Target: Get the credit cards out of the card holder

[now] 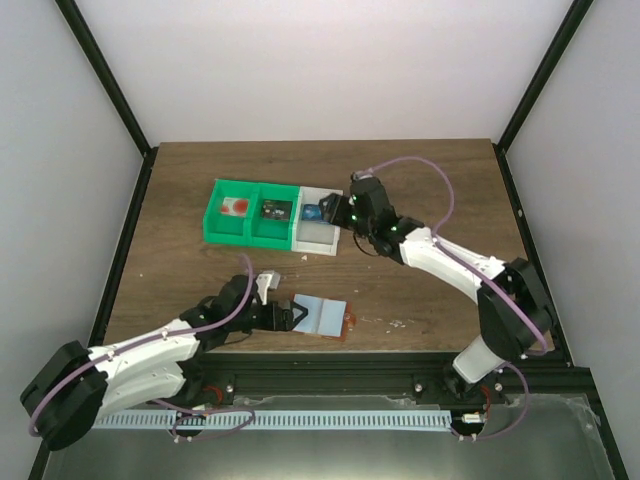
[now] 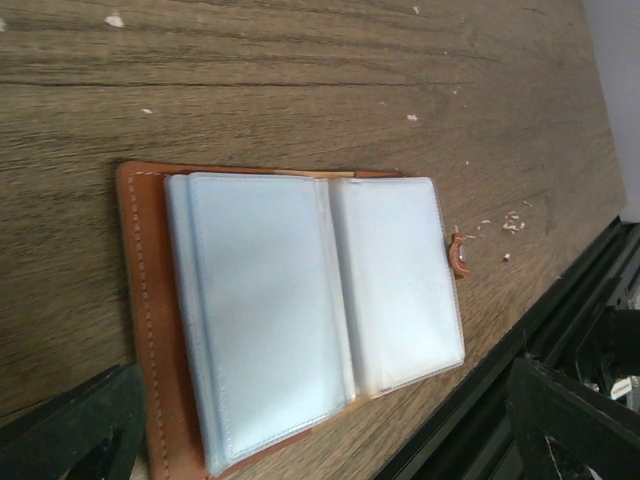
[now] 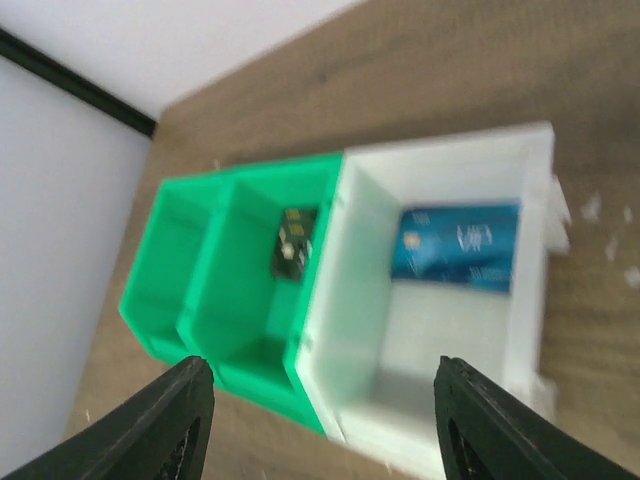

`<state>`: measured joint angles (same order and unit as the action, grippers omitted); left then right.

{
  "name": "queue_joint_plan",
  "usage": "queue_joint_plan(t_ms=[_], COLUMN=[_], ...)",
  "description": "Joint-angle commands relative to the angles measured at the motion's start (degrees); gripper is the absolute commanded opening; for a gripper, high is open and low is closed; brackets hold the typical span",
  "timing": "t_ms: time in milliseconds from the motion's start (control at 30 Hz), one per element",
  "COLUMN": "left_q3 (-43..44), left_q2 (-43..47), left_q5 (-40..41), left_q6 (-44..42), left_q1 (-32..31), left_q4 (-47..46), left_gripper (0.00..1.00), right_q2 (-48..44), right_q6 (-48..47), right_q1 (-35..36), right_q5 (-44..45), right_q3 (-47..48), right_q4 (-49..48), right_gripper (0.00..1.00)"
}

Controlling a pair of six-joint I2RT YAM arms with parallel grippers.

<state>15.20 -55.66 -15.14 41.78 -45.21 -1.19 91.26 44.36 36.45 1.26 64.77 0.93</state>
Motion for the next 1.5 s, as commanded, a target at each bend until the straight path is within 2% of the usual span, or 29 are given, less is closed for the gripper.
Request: queue_joint_plan(t_ms=[0,233,400,500,800,1033,1233,1433,1467], left_q3=[-0.94,-1.36,-1.58,-2.25,-3.31,-2.5,-3.0,-3.81,-3.78], left_q2=[-1.92,-6.04,-7.72,-8.16,-11.34,-11.6,-9.17,-11.0,-11.71], left_q5=[-3.97,-6.44,-7.41,-8.49,-12.83,-14.41,-13.47,-14.51,-14.94], left_q6=[-0.14,0.78,1.29,2.1,5.11,5.83,6.37,6.85,6.83], left_q1=[0.43,1.06,1.07,1.06,1.06,1.06,1.08,1.07,1.07], left_q4=[-6.79,-10.05,-10.44,-12.36,-18.58,-20.68,-21.24,-24.04,-24.65], left_gripper=[1.0,1.0,1.0,1.0,1.0,1.0,0.91,0.78,0.73], right_q2=[-5.03,-13.26,-14.88,-16.62,-19.22,-15.67,-14.55,-14.78,-14.87], right_q6=[-1.21,3.27,-0.11,-1.11,1.04,-1.35,-1.36,-0.44,-0.35], right_q1=[-0.4,-0.32,0.01,1.02,3.63,3.72,3.72,3.71,3.74], right_q5=[-6.91,-17.36,-26.53,-28.14,-28.83,-25.6,-24.18,-23.39,-23.31], right_q3=[-6.71,-21.94,-25.44,-27.65,-35.01,-35.35,-36.82,-38.1,-38.36], right_q4=[7.35,6.22,11.66,14.59,11.53,11.45,8.78,7.15,6.99], right_gripper=[0.62,0.6,0.6,0.6,0.53,0.39,0.26,0.24,0.24])
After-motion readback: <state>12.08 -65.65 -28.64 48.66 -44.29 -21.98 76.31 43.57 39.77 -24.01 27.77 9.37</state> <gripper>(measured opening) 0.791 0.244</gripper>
